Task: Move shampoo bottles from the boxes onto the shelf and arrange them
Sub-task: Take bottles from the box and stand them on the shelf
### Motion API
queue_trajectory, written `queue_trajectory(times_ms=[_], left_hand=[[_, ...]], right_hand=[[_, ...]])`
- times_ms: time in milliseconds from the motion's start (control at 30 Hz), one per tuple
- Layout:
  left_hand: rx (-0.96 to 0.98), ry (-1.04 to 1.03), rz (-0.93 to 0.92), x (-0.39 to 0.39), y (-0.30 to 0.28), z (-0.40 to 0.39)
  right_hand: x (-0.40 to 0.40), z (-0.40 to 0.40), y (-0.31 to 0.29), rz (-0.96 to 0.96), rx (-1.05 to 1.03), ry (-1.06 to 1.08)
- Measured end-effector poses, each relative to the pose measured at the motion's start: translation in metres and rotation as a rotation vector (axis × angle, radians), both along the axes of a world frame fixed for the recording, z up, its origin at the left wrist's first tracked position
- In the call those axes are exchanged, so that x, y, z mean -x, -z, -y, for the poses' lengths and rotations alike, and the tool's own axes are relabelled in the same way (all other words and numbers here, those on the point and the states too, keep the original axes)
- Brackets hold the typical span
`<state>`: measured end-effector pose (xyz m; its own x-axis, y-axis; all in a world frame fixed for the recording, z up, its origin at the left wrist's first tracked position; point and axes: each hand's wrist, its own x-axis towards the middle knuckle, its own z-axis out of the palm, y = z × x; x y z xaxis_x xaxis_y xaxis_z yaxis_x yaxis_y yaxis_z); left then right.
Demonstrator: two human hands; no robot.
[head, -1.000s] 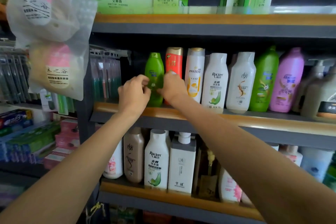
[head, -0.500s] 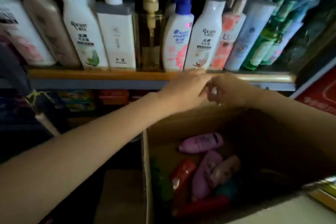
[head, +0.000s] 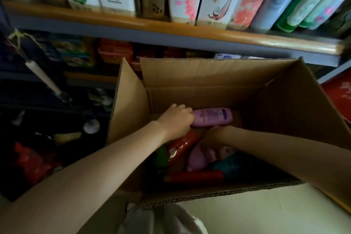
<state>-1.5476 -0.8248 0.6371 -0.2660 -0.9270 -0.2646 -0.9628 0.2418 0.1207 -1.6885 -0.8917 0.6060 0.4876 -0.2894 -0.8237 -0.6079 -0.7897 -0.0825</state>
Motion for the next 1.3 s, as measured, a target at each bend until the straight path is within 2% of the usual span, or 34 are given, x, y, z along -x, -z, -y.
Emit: queue_trajectory(times_ms=[67,133,200,233,300,367,433,533,600,667,767,867,1033,1133,1300], left_hand=[[-0.002,-0.006,-0.009,0.007,0.002,0.002],[-0.033,0.019,0.000,0.016,0.004,0.005],[-0.062,0.044,0.012,0.022,0.006,0.007],[-0.078,0.045,0.012,0.023,0.005,0.009],[-0.126,0.020,-0.027,0.022,0.003,0.013],[-0.216,-0.056,-0.139,0.019,-0.002,0.018],[-0.316,-0.134,-0.250,0.016,-0.012,0.023],[-0.394,-0.155,-0.327,0.009,-0.032,0.033],[-0.375,-0.182,-0.478,-0.001,-0.056,0.039],[-0.352,-0.293,-0.726,-0.015,-0.090,0.046],[-0.260,-0.347,-1.031,-0.039,-0.146,0.052],[-0.120,-0.349,-1.159,-0.059,-0.192,0.052],[0.214,-0.381,-1.154,-0.094,-0.261,0.048],[0.353,-0.318,-1.109,-0.109,-0.301,0.043],[0.523,-0.243,-1.172,-0.115,-0.350,0.042]], right_hand=[[0.008,0.001,0.021,-0.045,0.004,0.004],[0.019,0.002,0.047,-0.081,-0.105,-0.120],[0.024,0.001,0.069,-0.168,-0.119,-0.032],[0.025,-0.003,0.057,-0.166,-0.066,0.022],[0.022,0.003,0.027,0.063,0.012,0.124],[0.021,0.022,-0.004,0.158,0.052,0.130],[0.015,0.040,-0.042,0.179,0.025,0.188],[0.007,0.056,-0.107,0.373,-0.009,0.186],[-0.001,0.063,-0.151,0.536,0.008,0.198],[-0.011,0.068,-0.191,0.657,0.027,0.249],[-0.028,0.070,-0.242,0.958,0.016,0.431],[-0.043,0.065,-0.274,1.237,-0.062,0.594],[-0.065,0.059,-0.299,1.262,-0.076,0.560],[-0.078,0.055,-0.318,1.375,-0.138,0.542],[-0.104,0.053,-0.346,1.511,-0.003,0.429]])
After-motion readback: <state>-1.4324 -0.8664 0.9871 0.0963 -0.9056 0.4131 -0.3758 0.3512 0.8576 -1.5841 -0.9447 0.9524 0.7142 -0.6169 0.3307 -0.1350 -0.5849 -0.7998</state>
